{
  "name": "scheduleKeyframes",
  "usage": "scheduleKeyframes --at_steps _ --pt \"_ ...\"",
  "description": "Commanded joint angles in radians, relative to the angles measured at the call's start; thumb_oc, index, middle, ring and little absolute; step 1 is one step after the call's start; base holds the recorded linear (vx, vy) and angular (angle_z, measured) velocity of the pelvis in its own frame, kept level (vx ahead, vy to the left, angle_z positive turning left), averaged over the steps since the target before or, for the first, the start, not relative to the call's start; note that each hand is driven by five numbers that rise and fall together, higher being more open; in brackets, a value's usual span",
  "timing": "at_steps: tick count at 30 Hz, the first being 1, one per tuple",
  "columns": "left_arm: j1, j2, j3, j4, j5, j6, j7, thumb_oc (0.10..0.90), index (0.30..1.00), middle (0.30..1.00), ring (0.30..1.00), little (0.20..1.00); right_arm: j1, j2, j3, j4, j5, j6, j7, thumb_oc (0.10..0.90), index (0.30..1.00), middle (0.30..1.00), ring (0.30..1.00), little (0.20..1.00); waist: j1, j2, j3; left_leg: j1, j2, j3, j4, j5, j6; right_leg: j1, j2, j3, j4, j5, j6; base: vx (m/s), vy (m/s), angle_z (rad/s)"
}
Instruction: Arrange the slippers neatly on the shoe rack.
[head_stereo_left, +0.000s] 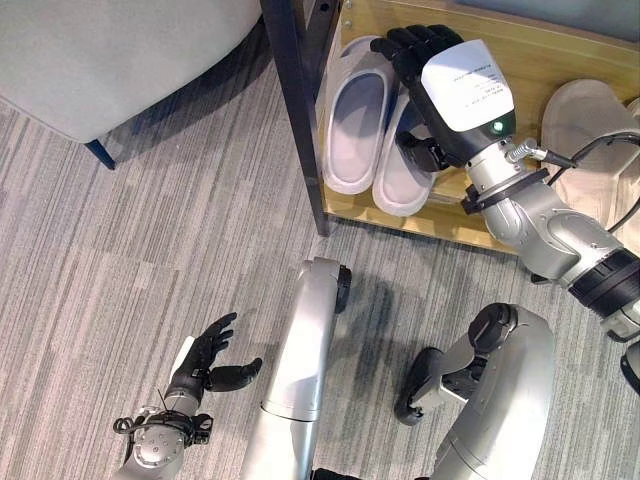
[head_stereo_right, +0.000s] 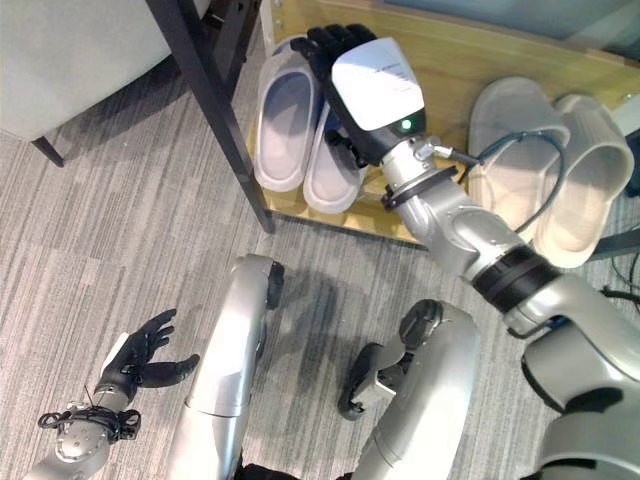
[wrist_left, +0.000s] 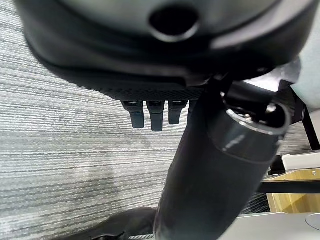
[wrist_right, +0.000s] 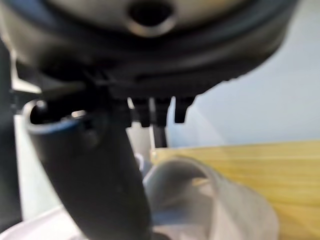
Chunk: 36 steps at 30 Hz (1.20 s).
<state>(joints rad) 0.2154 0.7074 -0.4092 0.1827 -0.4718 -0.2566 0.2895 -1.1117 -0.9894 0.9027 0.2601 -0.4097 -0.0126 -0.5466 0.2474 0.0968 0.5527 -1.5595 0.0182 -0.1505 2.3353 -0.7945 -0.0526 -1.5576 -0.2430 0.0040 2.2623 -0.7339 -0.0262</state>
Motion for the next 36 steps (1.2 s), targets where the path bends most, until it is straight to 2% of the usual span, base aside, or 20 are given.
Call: scheduleKeyframes --at_steps 1,6,9,10,11,15,16,19,24,31,36 --pt "0.105 -0.033 0.014 -0.089 -0.007 -0.037 0.021 0.8 0.9 0.9 0.9 0.9 -0.022 -0.076 -0.162 -0.166 0.026 -0.03 -0.073 0.8 0.9 0.9 0.9 0.9 0.031 0.01 -0.033 -0.011 -0.043 0.026 -0.086 -0.077 0.05 -0.012 -0.035 0.08 -0.009 0.044 -0.052 0.0 0.0 0.0" --pt "0.111 -0.043 0.023 -0.101 -0.002 -0.031 0.026 0.8 0.9 0.9 0.9 0.9 0.165 -0.045 -0.335 -0.277 0.12 -0.077 -0.089 0.8 0.9 0.9 0.9 0.9 0.017 0.003 -0.033 -0.011 -0.046 0.035 -0.086 -0.077 0.053 -0.012 -0.034 0.082 -0.009 0.046 -0.051 0.0 0.0 0.0" --pt "0.111 -0.044 0.024 -0.113 0.001 -0.031 0.026 0.8 0.9 0.9 0.9 0.9 0.296 0.004 -0.432 -0.351 0.235 -0.138 -0.07 0.8 0.9 0.9 0.9 0.9 0.009 0.002 -0.033 -0.011 -0.049 0.041 -0.088 -0.076 0.054 -0.012 -0.031 0.081 -0.012 0.047 -0.053 0.0 0.0 0.0" --pt "0.11 -0.048 0.025 -0.119 0.001 -0.031 0.025 0.8 0.9 0.9 0.9 0.9 0.36 0.033 -0.468 -0.385 0.327 -0.184 -0.046 0.8 0.9 0.9 0.9 0.9 0.005 0.004 -0.033 -0.011 -0.05 0.044 -0.09 -0.074 0.054 -0.012 -0.028 0.079 -0.014 0.048 -0.052 0.0 0.0 0.0" --pt "0.11 -0.046 0.024 -0.119 0.001 -0.031 0.024 0.8 0.9 0.9 0.9 0.9 0.366 0.031 -0.475 -0.389 0.331 -0.185 -0.043 0.8 0.9 0.9 0.9 0.9 0.007 0.003 -0.033 -0.011 -0.05 0.044 -0.09 -0.073 0.054 -0.012 -0.028 0.079 -0.014 0.049 -0.052 0.0 0.0 0.0" --pt "0.114 -0.051 0.035 -0.134 -0.005 -0.026 0.006 0.8 0.9 0.9 0.9 0.9 0.474 0.037 -0.5 -0.482 0.536 -0.276 0.091 0.8 0.9 0.9 0.9 0.9 0.008 0.008 -0.033 -0.011 -0.049 0.043 -0.094 -0.068 0.057 -0.012 -0.023 0.072 -0.024 0.051 -0.047 -0.02 0.008 -0.02" --pt "0.116 -0.053 0.035 -0.136 -0.006 -0.027 0.005 0.8 0.9 0.9 0.9 0.9 0.489 0.032 -0.5 -0.498 0.554 -0.28 0.11 0.8 0.9 0.9 0.9 0.9 0.007 0.009 -0.033 -0.011 -0.048 0.042 -0.094 -0.068 0.056 -0.012 -0.022 0.07 -0.026 0.052 -0.045 -0.03 0.013 -0.03" --pt "0.116 -0.065 0.037 -0.138 -0.005 -0.027 0.005 0.8 0.9 0.9 0.9 0.9 0.524 0.032 -0.516 -0.538 0.573 -0.295 0.128 0.8 0.9 0.9 0.9 0.9 0.005 0.011 -0.033 -0.011 -0.044 0.035 -0.097 -0.069 0.055 -0.012 -0.017 0.061 -0.037 0.051 -0.045 -0.03 0.009 -0.02" --pt "0.129 -0.08 0.02 -0.137 0.002 -0.03 0.014 0.8 0.9 0.9 0.9 0.9 0.619 0.076 -0.581 -0.571 0.503 -0.272 0.091 0.8 0.9 0.9 0.9 0.9 -0.007 0.014 -0.033 -0.011 -0.049 0.036 -0.097 -0.058 0.057 -0.012 -0.016 0.063 -0.041 0.058 -0.044 -0.03 0.006 -0.08" --pt "0.126 -0.094 -0.007 -0.13 0.007 -0.033 0.034 0.8 0.9 0.9 0.9 0.9 0.698 0.199 -0.64 -0.571 0.406 -0.241 0.007 0.8 0.9 0.9 0.9 0.9 -0.021 0.026 -0.033 -0.011 -0.05 0.049 -0.103 -0.046 0.061 -0.012 -0.009 0.063 -0.046 0.064 -0.045 -0.02 0.004 -0.02" --pt "0.123 -0.089 -0.02 -0.132 0.011 -0.034 0.042 0.8 0.9 0.9 0.9 0.9 0.705 0.229 -0.637 -0.547 0.37 -0.215 -0.019 0.8 0.9 0.9 0.9 0.9 -0.022 0.031 -0.033 -0.011 -0.052 0.052 -0.108 -0.039 0.062 -0.012 -0.007 0.064 -0.047 0.07 -0.045 -0.01 0.001 0.0"
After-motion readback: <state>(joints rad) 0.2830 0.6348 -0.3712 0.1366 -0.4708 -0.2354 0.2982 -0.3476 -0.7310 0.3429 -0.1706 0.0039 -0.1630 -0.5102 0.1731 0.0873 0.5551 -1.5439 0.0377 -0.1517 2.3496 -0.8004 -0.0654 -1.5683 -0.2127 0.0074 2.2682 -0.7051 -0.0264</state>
